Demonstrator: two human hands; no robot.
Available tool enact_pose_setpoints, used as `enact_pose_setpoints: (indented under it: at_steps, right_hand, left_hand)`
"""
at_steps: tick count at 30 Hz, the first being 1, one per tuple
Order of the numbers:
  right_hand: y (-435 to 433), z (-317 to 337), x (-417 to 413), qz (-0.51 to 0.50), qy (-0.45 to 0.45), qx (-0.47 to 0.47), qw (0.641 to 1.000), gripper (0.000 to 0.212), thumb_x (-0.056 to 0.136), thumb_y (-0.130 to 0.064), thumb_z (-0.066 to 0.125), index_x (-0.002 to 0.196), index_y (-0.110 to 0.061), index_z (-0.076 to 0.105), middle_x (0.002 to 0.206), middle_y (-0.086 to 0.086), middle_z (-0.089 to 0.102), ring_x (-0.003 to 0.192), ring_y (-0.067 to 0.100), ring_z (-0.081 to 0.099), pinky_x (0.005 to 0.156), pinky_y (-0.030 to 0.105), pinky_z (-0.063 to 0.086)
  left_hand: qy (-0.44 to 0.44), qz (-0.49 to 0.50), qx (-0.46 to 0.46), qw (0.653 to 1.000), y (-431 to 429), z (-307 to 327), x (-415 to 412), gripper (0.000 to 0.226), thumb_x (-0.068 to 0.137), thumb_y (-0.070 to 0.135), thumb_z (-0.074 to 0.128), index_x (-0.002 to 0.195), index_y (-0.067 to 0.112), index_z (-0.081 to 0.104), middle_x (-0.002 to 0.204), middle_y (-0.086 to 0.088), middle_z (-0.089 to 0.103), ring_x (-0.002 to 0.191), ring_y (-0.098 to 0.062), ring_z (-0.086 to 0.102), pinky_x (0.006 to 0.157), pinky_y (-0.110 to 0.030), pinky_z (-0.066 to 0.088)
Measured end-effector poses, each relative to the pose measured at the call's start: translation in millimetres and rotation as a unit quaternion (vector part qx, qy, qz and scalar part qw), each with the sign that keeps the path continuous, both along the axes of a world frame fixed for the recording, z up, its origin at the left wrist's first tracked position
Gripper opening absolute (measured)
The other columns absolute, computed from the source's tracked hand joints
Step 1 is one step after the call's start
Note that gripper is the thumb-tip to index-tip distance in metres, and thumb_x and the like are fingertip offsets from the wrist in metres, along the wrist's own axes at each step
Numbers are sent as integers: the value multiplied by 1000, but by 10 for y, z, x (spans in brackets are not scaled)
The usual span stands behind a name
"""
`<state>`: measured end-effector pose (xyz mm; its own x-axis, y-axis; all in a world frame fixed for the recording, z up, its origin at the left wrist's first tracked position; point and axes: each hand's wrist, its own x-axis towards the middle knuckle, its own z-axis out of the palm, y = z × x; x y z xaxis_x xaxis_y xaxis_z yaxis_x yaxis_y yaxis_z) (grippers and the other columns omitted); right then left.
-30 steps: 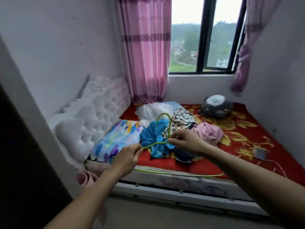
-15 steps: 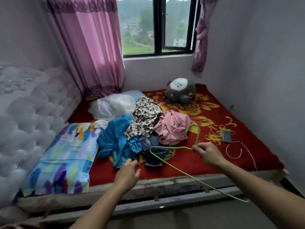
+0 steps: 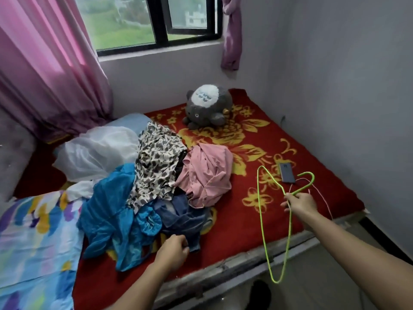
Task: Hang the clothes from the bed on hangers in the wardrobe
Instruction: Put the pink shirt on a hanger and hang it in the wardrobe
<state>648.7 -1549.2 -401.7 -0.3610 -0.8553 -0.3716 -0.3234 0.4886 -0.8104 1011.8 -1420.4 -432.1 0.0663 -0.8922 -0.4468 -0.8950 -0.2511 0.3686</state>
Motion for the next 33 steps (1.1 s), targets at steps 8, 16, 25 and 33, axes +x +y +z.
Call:
enact_pose_setpoints:
  at_steps: [8,16,25,33]
  right_hand:
    - [-1532,-912,-71,-45,-70,59,995,22,99,-8,49,98,11,61,52,6,61,28,2,50,31,12,37]
    - [-2809,-2439,-70,-33,-103,173,979,24,100,-17,46,79,-12,55,71,6,60,30,-1,51,28,11,25]
    - [-2723,-3800,-443,-82,51,208,973,64,67,-43,73,120,-10,63,105,8,69,92,29,66,89,46,53]
    - [-2543,-3273,362,313,182,-8,932,34,83,-11,67,117,-15,66,115,6,64,109,28,59,92,38,46]
  left_hand:
    - [13,27,77,997,-1177,-602,-282,2,89,31,54,88,30,54,97,5,64,87,-13,60,77,-31,51]
    - [-41,14,76,996,-2322,-1610,-680,17,91,29,50,103,18,56,106,-1,53,102,-23,53,78,-35,43]
    - [-199,-180,-50,962,-3462,-2915,-757,57,61,20,69,117,17,59,125,-11,55,118,-38,49,92,-47,44]
    - [-40,48,-92,994,-3550,-2658,-737,16,74,16,55,89,14,60,86,-6,67,80,-29,59,70,-39,43]
